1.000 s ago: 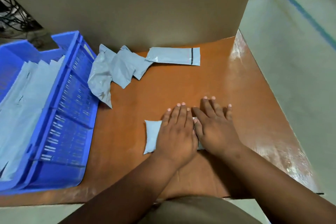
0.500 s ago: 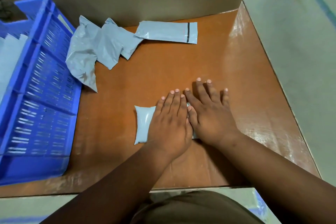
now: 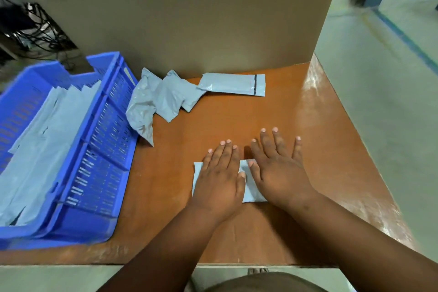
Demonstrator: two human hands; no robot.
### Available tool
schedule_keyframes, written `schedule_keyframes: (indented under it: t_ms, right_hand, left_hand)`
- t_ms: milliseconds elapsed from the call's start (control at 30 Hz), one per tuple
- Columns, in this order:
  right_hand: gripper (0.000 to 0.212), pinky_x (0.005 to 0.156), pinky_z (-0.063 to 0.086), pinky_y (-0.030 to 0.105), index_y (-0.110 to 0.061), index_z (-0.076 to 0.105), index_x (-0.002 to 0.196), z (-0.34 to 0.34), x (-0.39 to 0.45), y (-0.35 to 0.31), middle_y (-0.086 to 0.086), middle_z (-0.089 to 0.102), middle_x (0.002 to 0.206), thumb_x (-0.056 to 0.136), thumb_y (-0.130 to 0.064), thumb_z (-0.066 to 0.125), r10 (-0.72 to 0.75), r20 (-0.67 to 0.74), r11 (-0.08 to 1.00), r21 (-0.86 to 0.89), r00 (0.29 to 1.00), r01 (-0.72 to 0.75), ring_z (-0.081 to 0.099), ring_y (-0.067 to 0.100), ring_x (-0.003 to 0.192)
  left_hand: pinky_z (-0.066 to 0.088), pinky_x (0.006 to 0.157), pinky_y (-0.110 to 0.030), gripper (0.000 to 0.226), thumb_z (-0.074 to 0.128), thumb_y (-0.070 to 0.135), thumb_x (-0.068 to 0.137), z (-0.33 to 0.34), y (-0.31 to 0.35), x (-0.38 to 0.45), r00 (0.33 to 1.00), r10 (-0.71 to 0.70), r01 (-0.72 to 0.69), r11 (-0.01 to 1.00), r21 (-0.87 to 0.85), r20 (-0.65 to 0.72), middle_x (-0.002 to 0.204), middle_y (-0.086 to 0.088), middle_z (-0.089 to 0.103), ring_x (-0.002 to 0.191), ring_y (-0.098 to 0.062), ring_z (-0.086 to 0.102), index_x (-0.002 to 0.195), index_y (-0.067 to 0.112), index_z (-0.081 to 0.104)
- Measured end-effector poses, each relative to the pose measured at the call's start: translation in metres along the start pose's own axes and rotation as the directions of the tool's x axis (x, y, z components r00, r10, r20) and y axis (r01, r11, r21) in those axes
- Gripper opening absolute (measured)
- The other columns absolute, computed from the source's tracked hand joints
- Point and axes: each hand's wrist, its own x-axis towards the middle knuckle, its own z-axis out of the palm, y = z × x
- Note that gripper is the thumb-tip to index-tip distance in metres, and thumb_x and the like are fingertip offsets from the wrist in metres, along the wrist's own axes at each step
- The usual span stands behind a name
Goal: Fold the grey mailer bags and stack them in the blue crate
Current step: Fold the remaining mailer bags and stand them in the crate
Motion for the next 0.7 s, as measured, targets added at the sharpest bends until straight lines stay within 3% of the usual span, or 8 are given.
schedule_keyframes:
  t_ms: [133, 267, 700]
  right_hand:
    - [0.069, 0.126, -0.004, 0.069, -0.019, 0.038, 0.163, 0.005, 0.007, -0.029, 0.009, 0.018, 0.177, 0.104, -0.048, 0.018, -0.119, -0.01, 0.993, 0.001, 0.993, 0.119, 0.007, 0.034, 0.164]
    - [0.068, 0.127, 0.005, 0.067, -0.02, 0.044, 0.161, 0.026, 0.005, -0.039, 0.01, 0.032, 0.172, 0.105, -0.053, 0.024, -0.156, 0.042, 0.987, -0.03, 0.987, 0.157, 0.021, 0.032, 0.162]
    - [0.069, 0.127, 0.012, 0.062, -0.031, 0.026, 0.168, 0.026, 0.011, -0.043, 0.009, 0.015, 0.177, 0.104, -0.056, 0.021, -0.136, 0.089, 0.99, -0.015, 0.987, 0.138, 0.013, 0.035, 0.163]
  left_hand:
    - [0.004, 0.134, -0.046, 0.072, 0.006, 0.051, 0.108, 0.005, -0.026, -0.01, 0.997, -0.07, 0.069, 0.995, 0.069, 0.015, 0.179, -0.004, 0.004, 0.165, -0.019, -0.004, 0.17, 0.016, 0.012]
    - [0.008, 0.134, -0.045, 0.068, 0.018, 0.046, 0.109, 0.024, -0.037, -0.021, 0.994, -0.104, 0.104, 0.994, 0.017, 0.016, 0.178, -0.005, 0.013, 0.165, -0.017, 0.0, 0.169, 0.014, 0.02]
    - [0.013, 0.132, -0.049, 0.067, 0.02, 0.042, 0.108, 0.023, -0.038, -0.019, 0.995, -0.096, 0.095, 0.995, 0.021, 0.02, 0.178, -0.007, 0.012, 0.165, -0.021, 0.003, 0.169, 0.014, 0.019]
